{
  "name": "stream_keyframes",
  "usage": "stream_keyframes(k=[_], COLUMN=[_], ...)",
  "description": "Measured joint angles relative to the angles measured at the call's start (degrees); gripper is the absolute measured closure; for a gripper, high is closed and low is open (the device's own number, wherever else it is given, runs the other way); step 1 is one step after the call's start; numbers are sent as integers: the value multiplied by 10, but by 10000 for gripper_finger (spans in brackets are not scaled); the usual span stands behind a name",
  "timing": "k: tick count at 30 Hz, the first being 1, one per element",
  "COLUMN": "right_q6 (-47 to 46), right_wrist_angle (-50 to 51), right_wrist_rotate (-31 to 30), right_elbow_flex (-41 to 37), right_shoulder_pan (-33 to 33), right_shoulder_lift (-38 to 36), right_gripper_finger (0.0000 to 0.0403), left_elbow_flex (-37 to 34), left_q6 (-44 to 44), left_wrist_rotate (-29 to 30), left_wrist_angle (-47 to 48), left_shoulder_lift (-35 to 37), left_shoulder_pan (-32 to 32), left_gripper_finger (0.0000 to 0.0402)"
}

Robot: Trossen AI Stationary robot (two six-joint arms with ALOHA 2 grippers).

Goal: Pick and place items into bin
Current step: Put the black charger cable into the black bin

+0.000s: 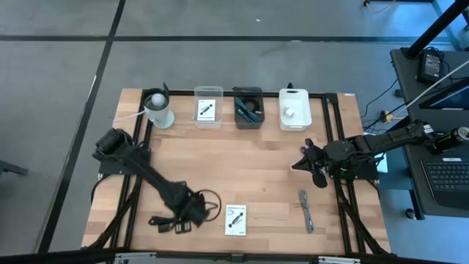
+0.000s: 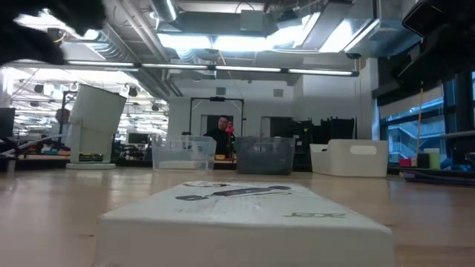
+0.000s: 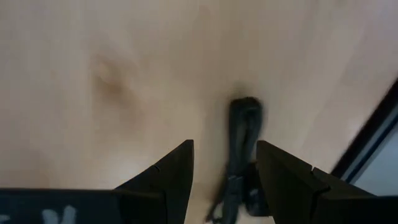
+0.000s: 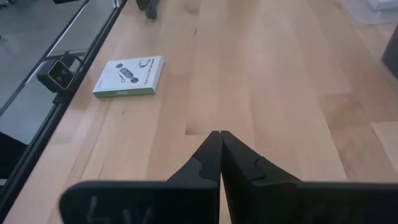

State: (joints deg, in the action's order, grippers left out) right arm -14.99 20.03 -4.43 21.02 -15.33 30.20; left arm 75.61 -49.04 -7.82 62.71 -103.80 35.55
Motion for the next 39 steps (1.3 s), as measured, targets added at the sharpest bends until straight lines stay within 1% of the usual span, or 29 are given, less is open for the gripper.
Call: stream_keyframes(k=[3, 6, 10, 16, 19, 23, 29, 30, 33, 36, 39], right_q6=[1, 1, 1, -3, -15, -19, -15, -16, -20, -31, -43], right_wrist_angle=[0, 0, -1, -1, -1, -1, 0, 0, 0, 0, 0], right_wrist_rotate=[0, 0, 0, 1, 1, 2, 2, 2, 2, 3, 16], right_elbow_flex=[0, 0, 0, 0, 0, 0, 0, 0, 0, 0, 0], right_shoulder_pan=[0, 0, 0, 0, 0, 0, 0, 0, 0, 0, 0], right_shoulder_lift=[0, 0, 0, 0, 0, 0, 0, 0, 0, 0, 0], right_gripper_finger=[393, 393, 393, 393, 393, 393, 393, 393, 393, 393, 393], left_elbow_flex=[0, 0, 0, -3, -2, -3, -4, -4, -5, -5, -5], left_q6=[-25, -28, -39, -35, -43, -72, -63, -60, -52, -44, -42], left_wrist_rotate=[5, 5, 4, -5, -11, -21, -7, 1, 25, 54, 85], left_wrist_angle=[-35, -62, -58, -61, -61, -57, -54, -54, -52, -50, -39], left_shoulder_lift=[-18, -36, -65, -105, -111, -110, -96, -93, -79, -53, -23], left_shoulder_pan=[22, 32, 38, 38, 36, 23, -4, -8, -25, -46, -76], left_gripper_finger=[233, 233, 233, 233, 243, 278, 357, 362, 362, 362, 362])
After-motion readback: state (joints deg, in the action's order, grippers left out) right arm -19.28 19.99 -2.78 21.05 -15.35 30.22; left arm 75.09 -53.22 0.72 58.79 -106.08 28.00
